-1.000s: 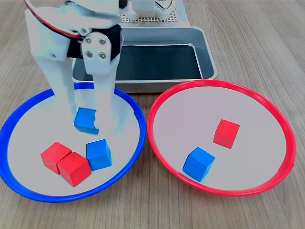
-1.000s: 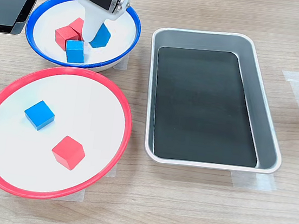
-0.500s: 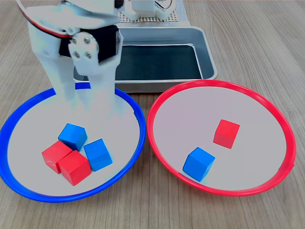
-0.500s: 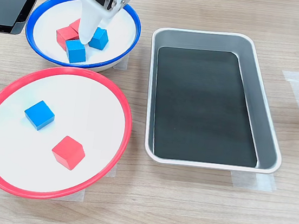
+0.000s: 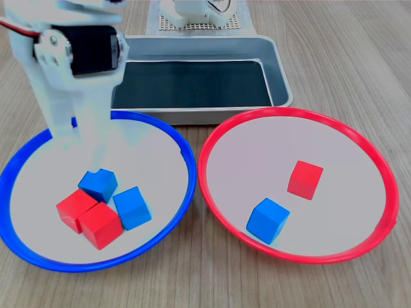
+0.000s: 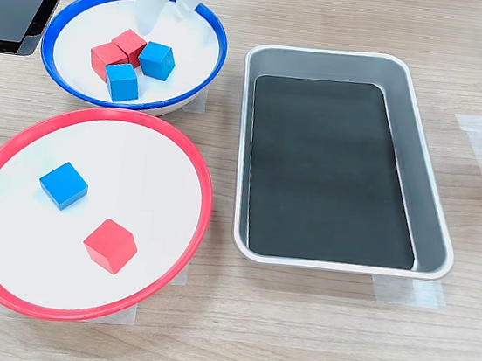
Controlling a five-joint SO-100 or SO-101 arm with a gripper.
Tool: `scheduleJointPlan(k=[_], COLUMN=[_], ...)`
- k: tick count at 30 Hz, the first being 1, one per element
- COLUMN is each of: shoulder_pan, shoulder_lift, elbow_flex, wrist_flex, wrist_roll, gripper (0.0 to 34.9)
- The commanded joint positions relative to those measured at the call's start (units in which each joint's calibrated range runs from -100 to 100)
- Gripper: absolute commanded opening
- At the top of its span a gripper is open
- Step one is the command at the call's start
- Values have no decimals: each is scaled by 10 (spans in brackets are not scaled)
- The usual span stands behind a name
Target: Relocate any misplaced blocks to their matching dishes.
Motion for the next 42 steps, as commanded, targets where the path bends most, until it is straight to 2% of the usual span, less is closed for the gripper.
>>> scheduleJointPlan(k=[1, 12, 28, 42], shoulder_pan=[-1, -32, -23, -7], shoulder_lift=[-21, -11, 53, 78], elbow_flex=[-34, -32, -105, -106], wrist_flex=[-8, 9, 47, 41], wrist_roll=[-3, 5, 28, 45], gripper=[136, 138, 139, 127])
